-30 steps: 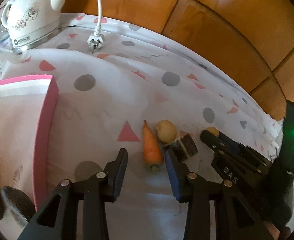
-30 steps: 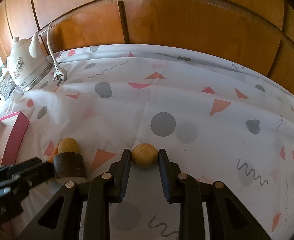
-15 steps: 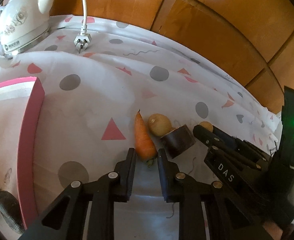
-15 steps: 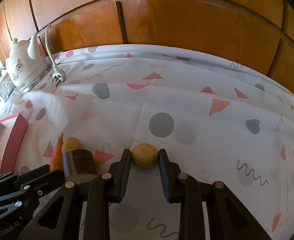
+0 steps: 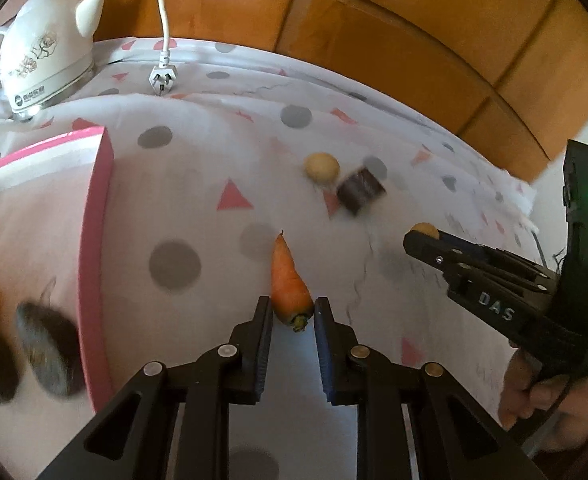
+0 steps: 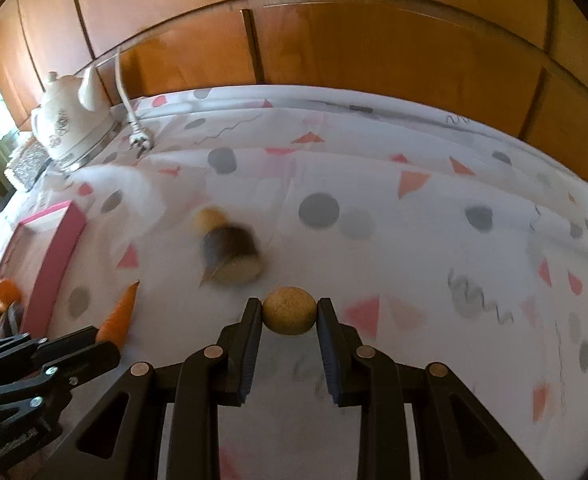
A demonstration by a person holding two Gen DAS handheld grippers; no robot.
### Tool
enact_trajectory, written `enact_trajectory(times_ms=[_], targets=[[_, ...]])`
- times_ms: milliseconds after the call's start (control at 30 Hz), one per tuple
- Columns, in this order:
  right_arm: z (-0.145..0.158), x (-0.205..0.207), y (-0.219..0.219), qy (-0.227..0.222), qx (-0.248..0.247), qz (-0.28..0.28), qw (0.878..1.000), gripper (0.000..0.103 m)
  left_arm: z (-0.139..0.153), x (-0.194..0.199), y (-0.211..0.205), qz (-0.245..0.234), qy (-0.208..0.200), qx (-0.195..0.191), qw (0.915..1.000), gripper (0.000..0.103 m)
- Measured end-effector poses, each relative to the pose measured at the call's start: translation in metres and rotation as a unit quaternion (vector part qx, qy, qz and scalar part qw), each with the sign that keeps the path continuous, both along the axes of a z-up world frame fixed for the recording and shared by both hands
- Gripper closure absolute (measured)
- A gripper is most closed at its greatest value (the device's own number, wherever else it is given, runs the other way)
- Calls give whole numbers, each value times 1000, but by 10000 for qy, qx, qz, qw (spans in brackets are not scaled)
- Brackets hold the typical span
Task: Organize fruits
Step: 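Grasp the carrot with left tool while right tool holds the potato, then carry the carrot into the pink tray and release it with left tool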
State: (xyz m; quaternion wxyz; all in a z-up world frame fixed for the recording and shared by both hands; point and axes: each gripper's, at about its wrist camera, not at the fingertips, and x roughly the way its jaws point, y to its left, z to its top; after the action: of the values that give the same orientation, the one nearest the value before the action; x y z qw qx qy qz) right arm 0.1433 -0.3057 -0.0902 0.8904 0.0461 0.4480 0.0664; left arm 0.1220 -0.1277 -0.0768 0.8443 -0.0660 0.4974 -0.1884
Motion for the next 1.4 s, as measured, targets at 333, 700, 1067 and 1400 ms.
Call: enact_trajectory(times_ms=[333, 700, 1067, 1400], targets=[[-5, -89, 4, 182, 340, 117, 9992, 75, -8, -50, -9, -420, -502, 430, 9969, 82], [-26, -108, -2, -256, 680, -390, 9966, 75, -15, -50, -15, -370, -785, 491, 9950, 81], [-29, -114, 14, -563, 108, -453, 9973, 75, -16, -54, -16, -468, -1004, 561, 9923, 82], [-31, -114, 15, -582, 66, -508, 9970, 74, -16, -58, -15, -469, -1112, 528, 9913, 82]])
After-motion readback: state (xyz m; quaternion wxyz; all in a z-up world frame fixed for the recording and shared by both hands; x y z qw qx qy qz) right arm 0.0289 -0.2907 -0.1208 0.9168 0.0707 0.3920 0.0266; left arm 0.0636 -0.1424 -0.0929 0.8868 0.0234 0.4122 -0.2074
